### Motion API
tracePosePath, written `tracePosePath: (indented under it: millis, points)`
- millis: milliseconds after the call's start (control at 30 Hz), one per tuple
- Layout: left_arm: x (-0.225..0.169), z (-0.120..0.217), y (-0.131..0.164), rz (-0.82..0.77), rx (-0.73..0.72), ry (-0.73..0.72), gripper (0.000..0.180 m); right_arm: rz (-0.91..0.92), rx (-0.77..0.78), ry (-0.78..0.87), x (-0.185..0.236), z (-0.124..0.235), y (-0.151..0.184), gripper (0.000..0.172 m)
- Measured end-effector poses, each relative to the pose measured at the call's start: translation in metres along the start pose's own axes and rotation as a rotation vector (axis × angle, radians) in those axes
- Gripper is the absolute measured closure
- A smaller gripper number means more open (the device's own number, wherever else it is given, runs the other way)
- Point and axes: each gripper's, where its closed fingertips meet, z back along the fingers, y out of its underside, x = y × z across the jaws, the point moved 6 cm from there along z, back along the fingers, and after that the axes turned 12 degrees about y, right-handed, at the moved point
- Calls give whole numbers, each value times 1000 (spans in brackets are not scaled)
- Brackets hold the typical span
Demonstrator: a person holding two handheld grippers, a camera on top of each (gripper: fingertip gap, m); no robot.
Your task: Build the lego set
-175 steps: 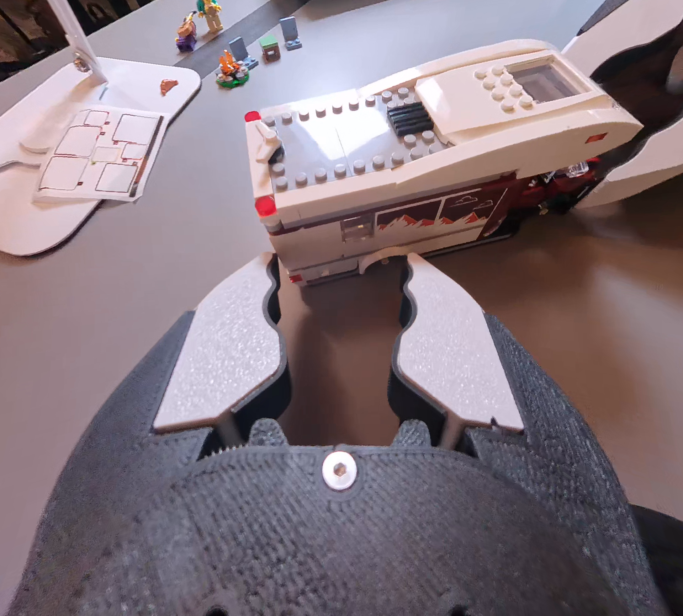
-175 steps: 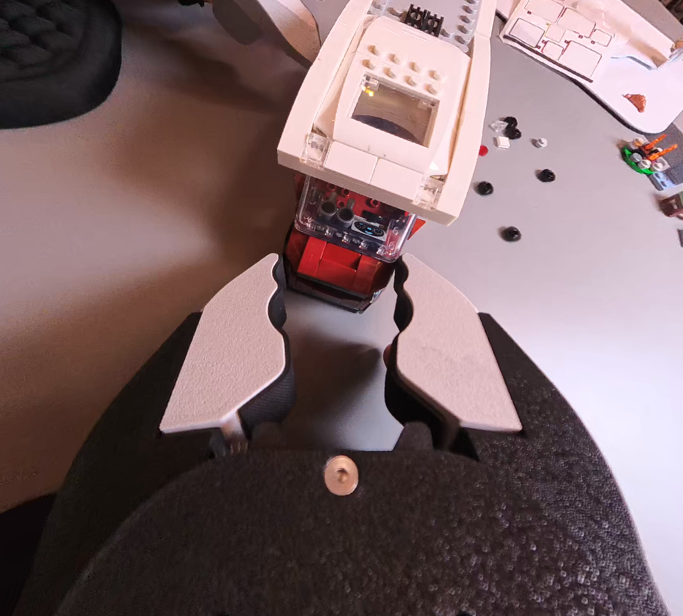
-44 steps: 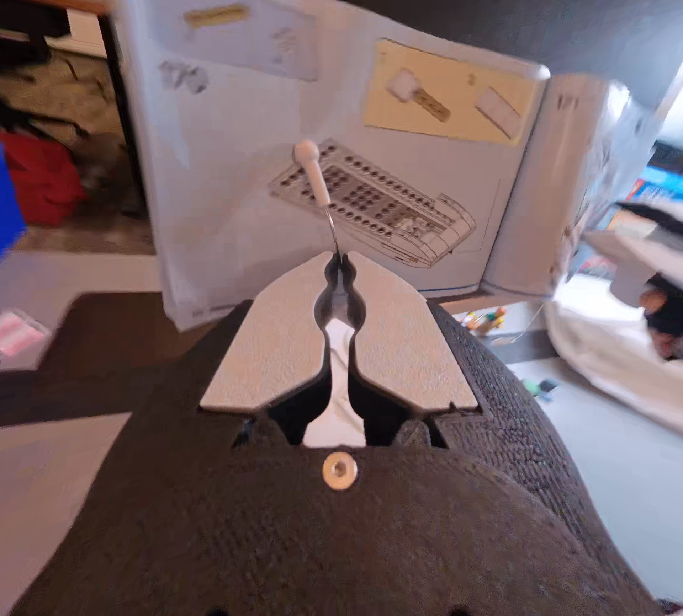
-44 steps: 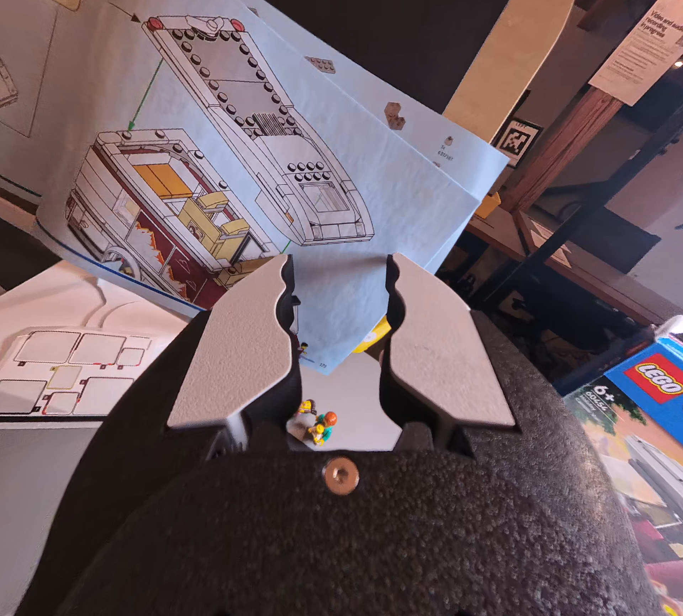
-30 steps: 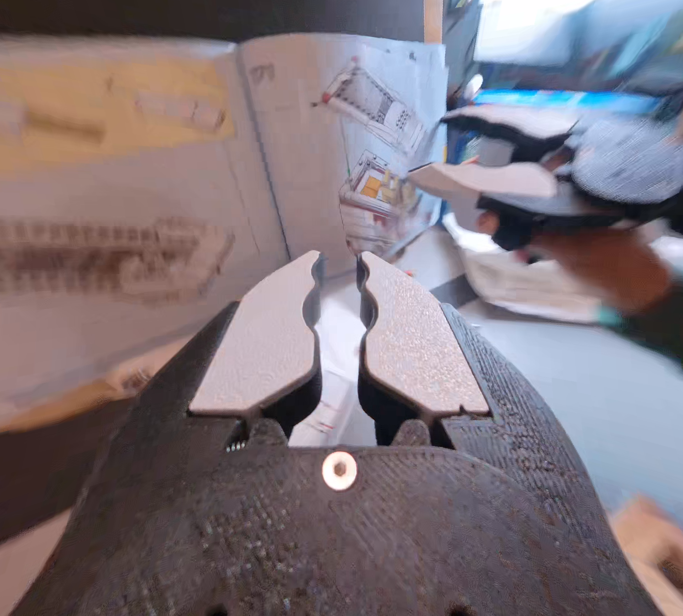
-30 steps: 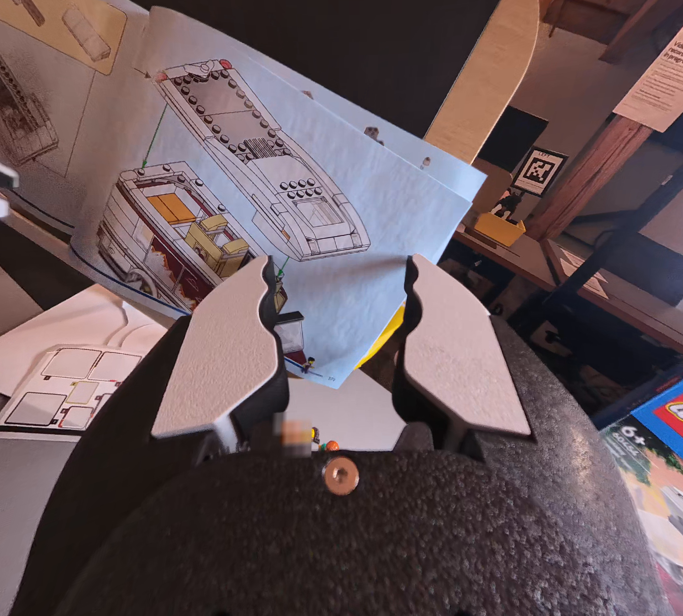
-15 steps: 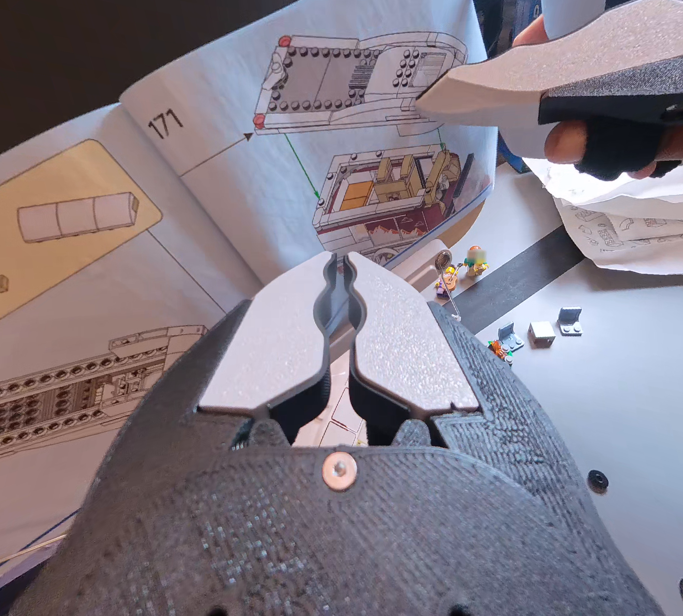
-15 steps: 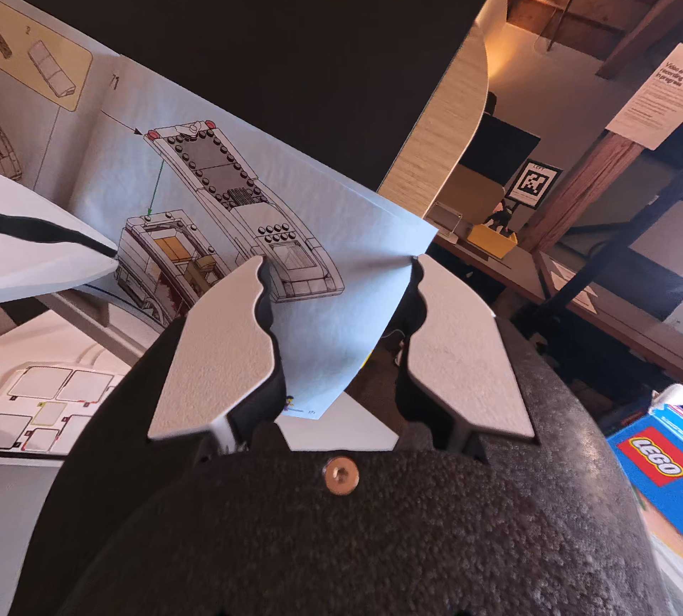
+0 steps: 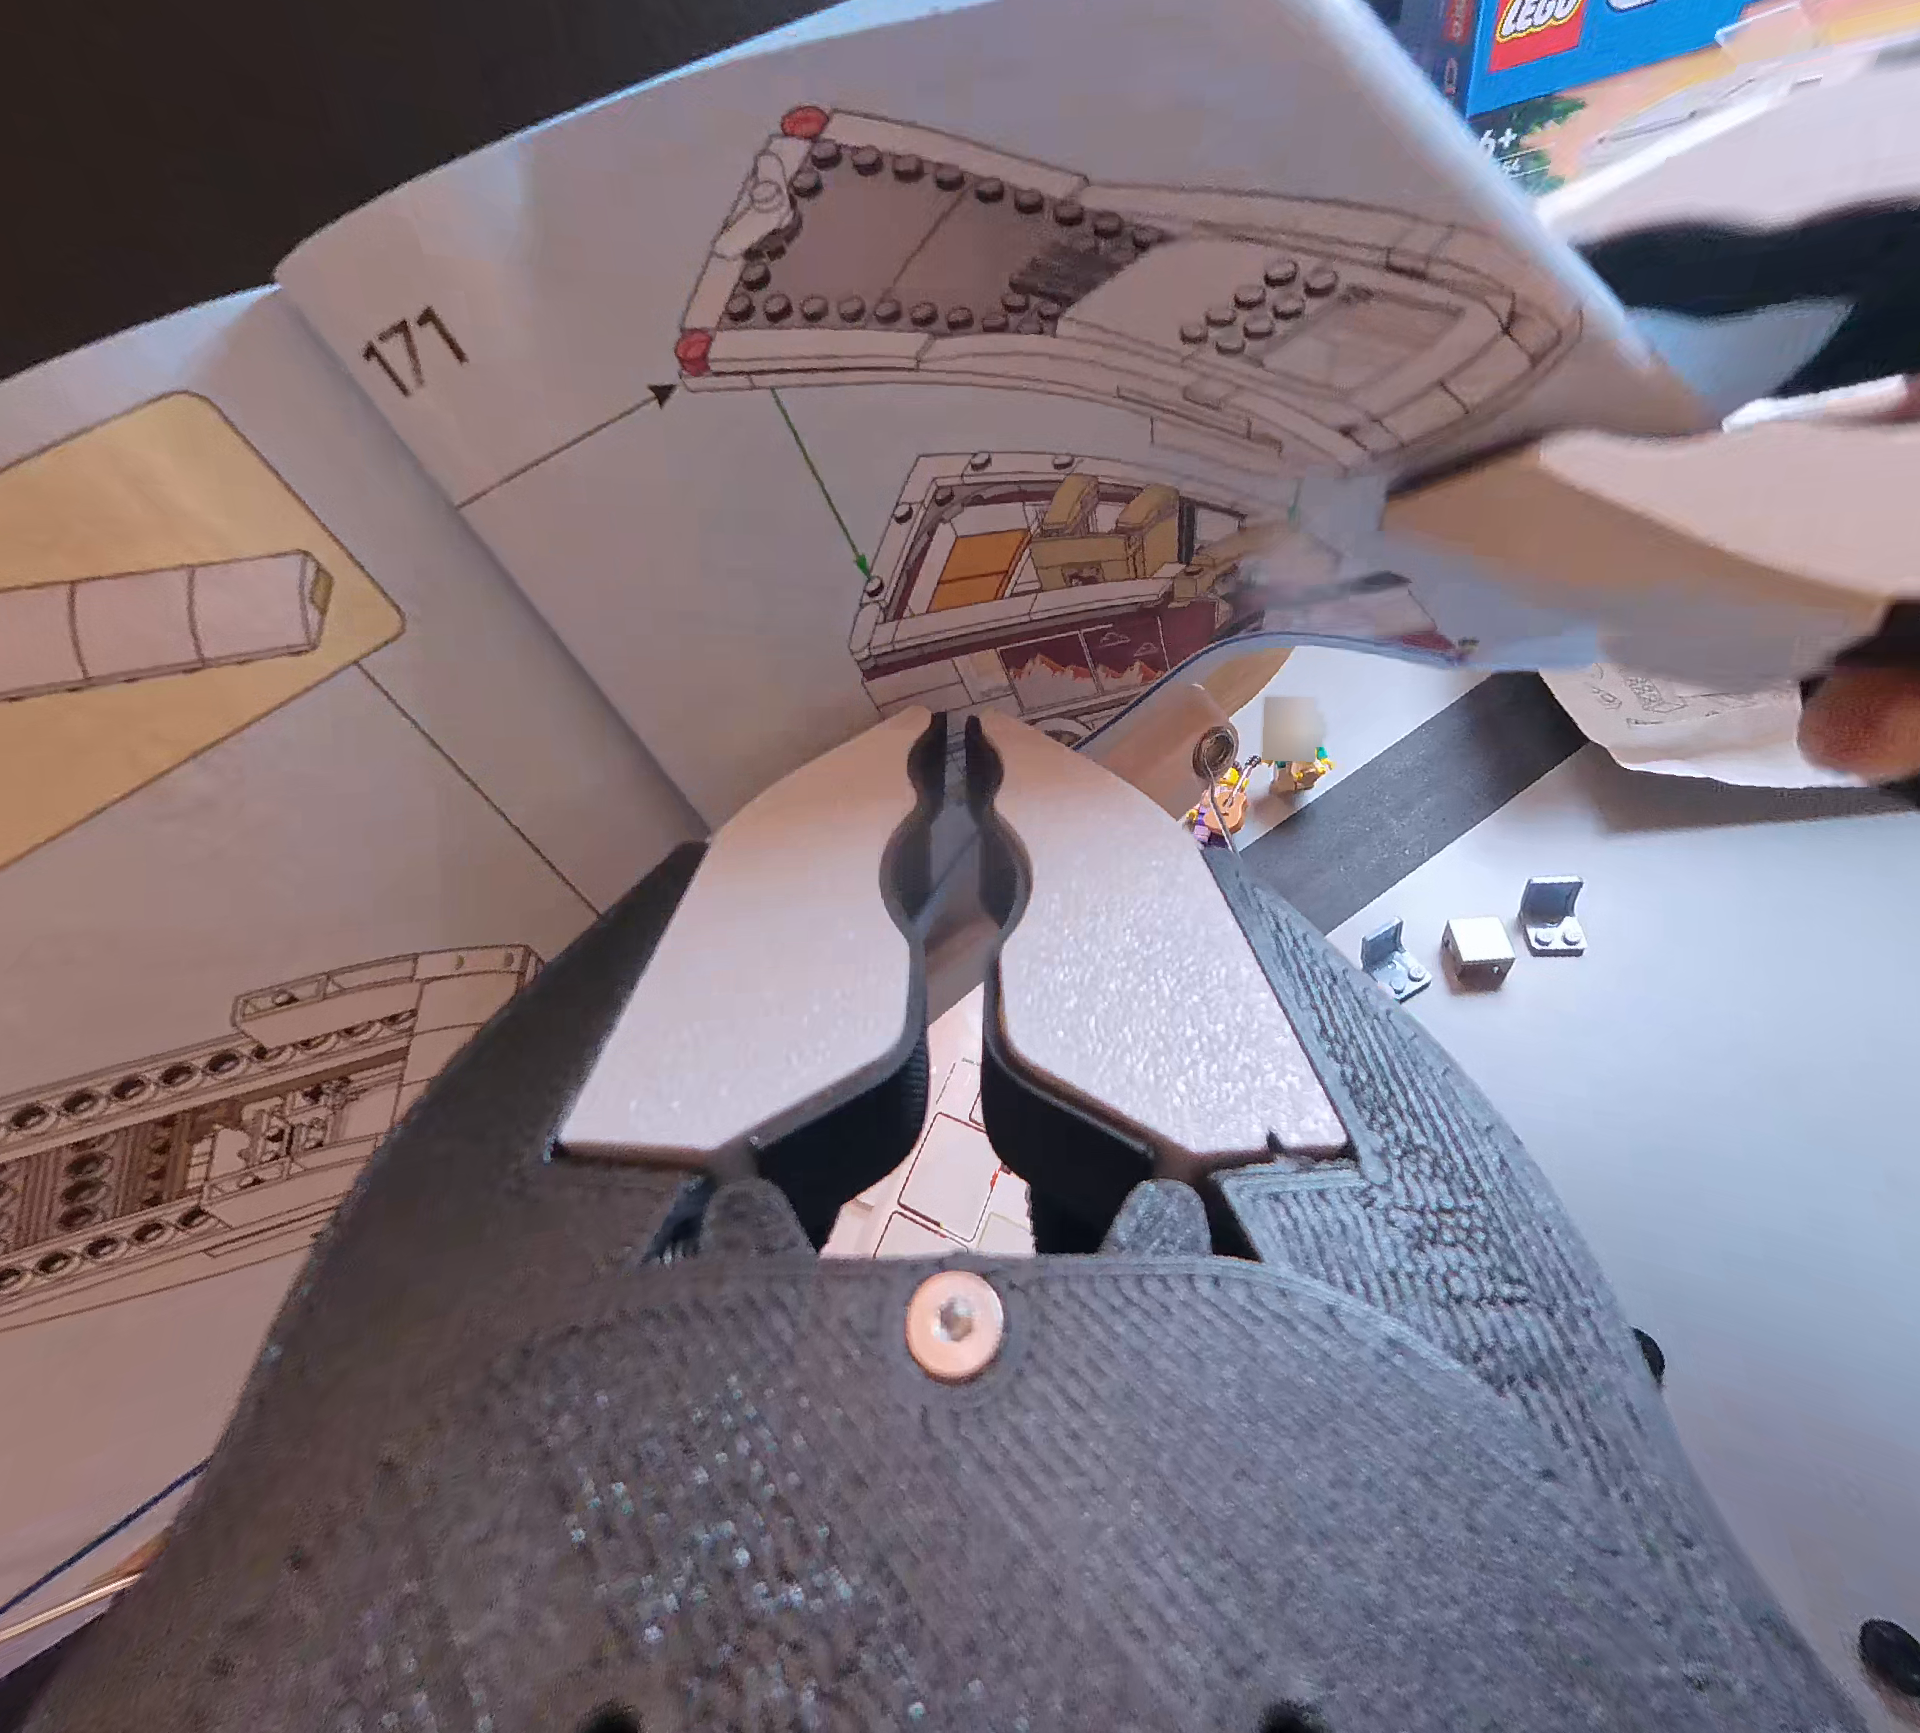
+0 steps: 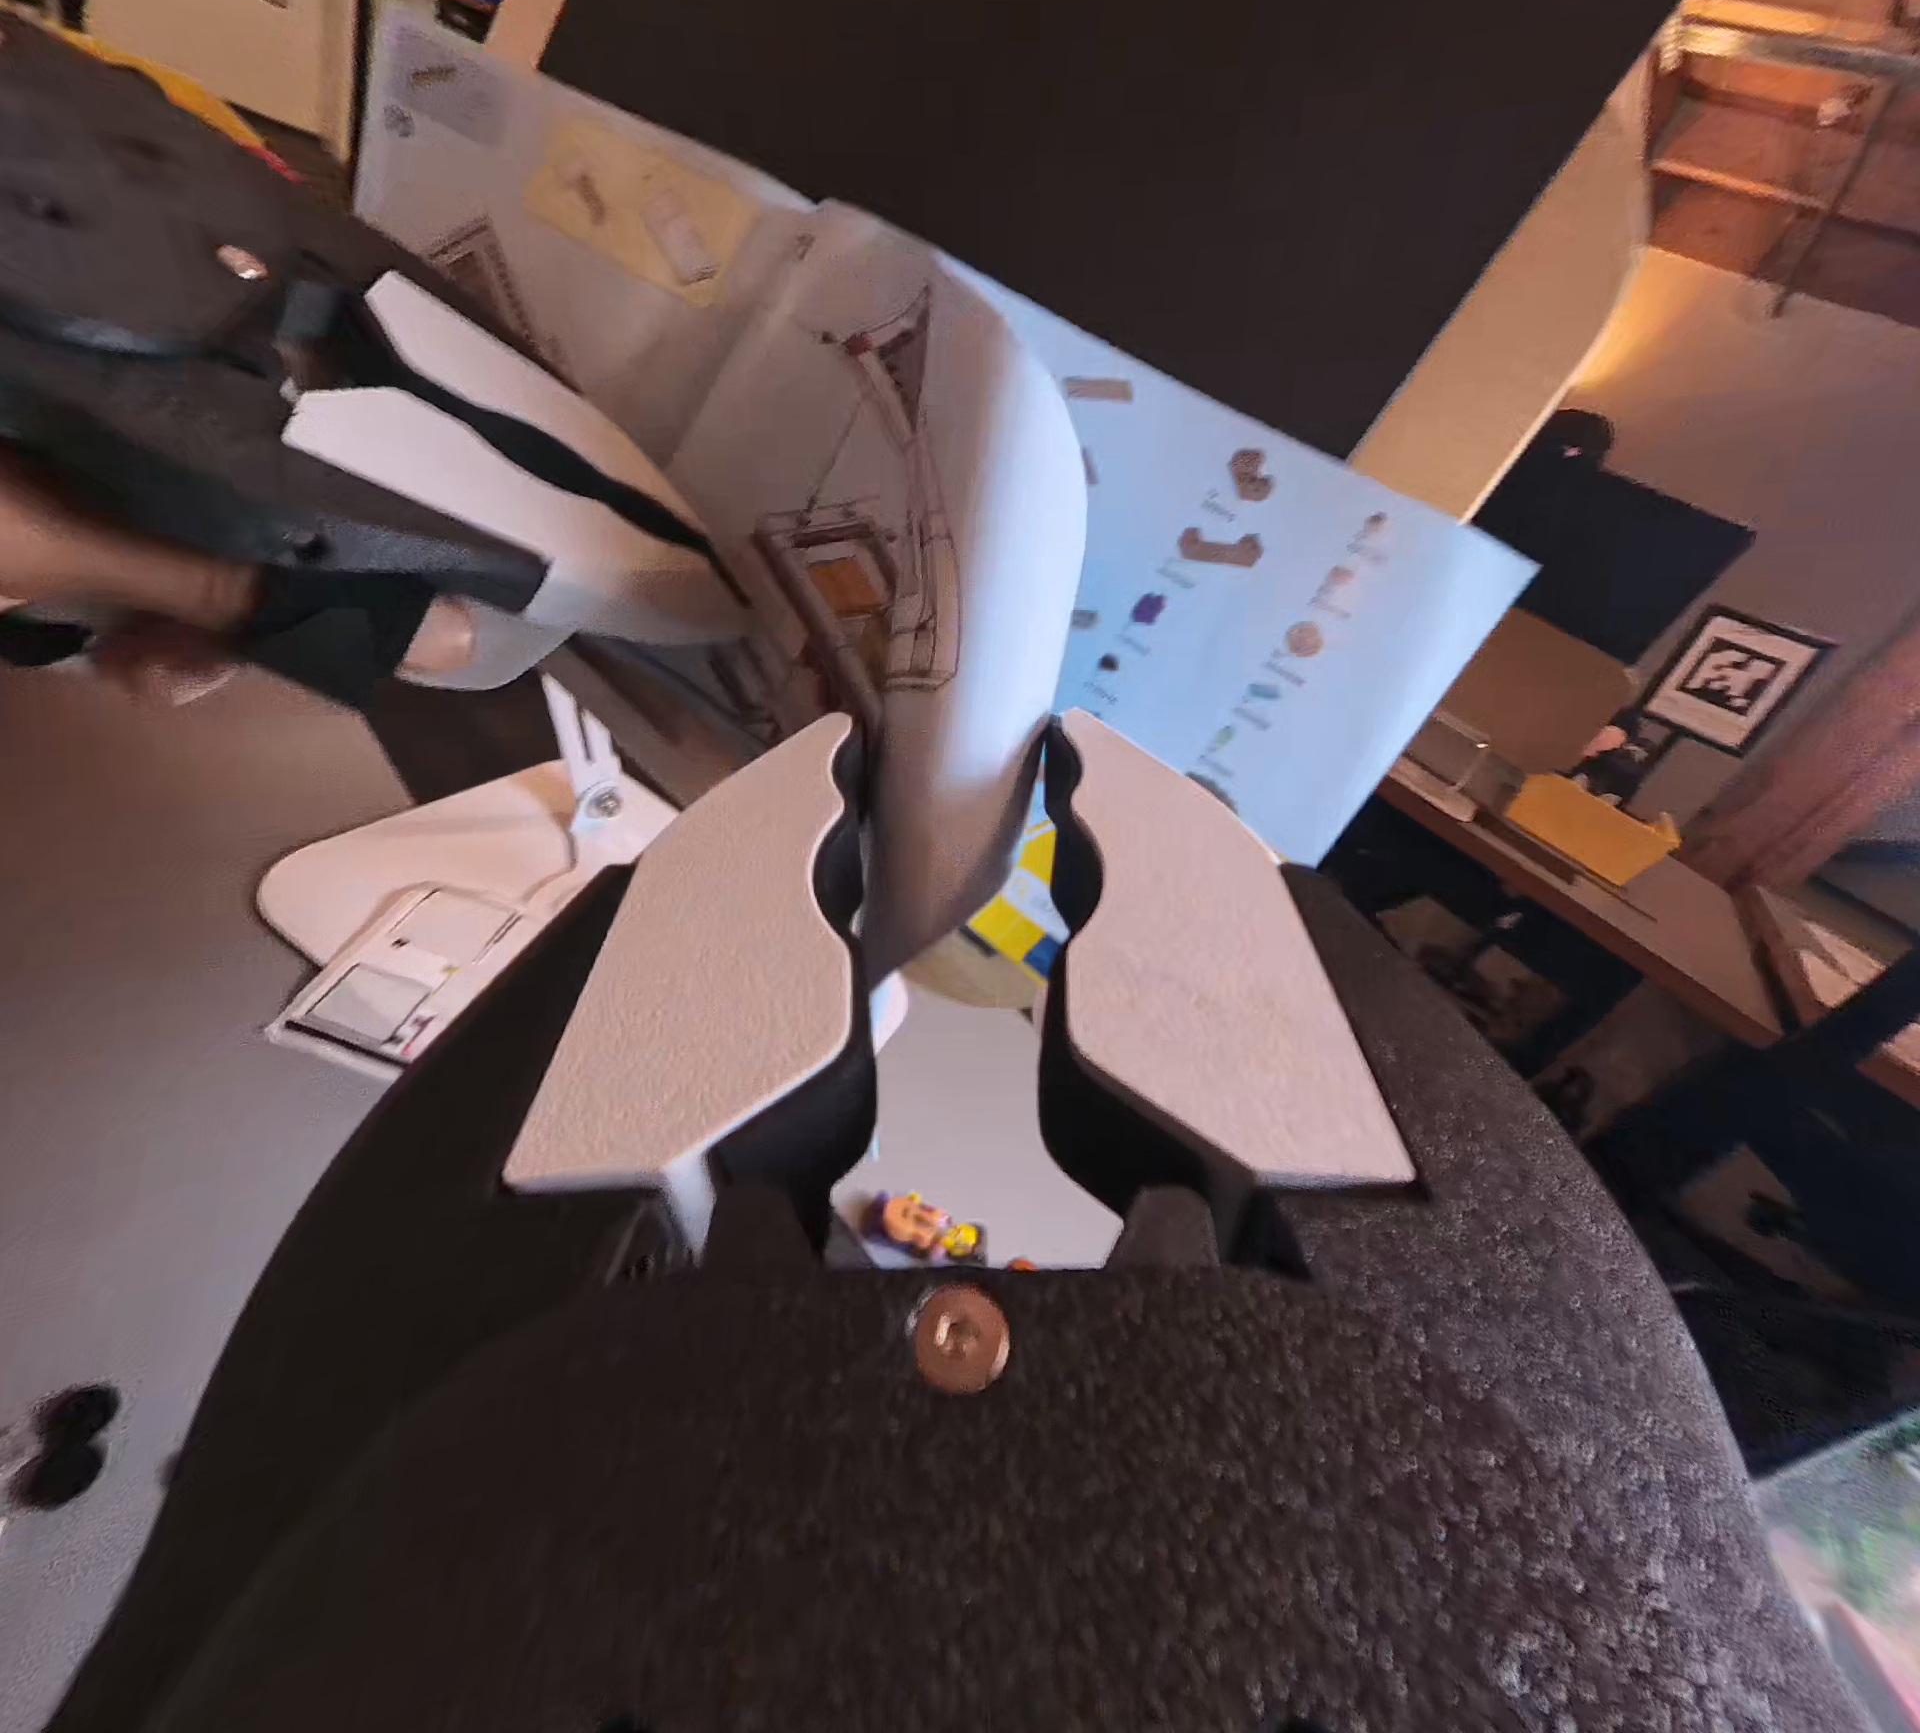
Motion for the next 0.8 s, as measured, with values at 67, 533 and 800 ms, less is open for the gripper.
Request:
tracePosePath:
  millis: [67,533,800]
  points:
    - [0,1,0,11,-5,8,176,13,40,-44,8,4,12,139]
    - [-23,19,-10,5,-86,175,156,3,12,-36,15,18,19,172]
    - [-60,13,-44,112,-231,446,131,-25,8,-58,18,15,12,172]
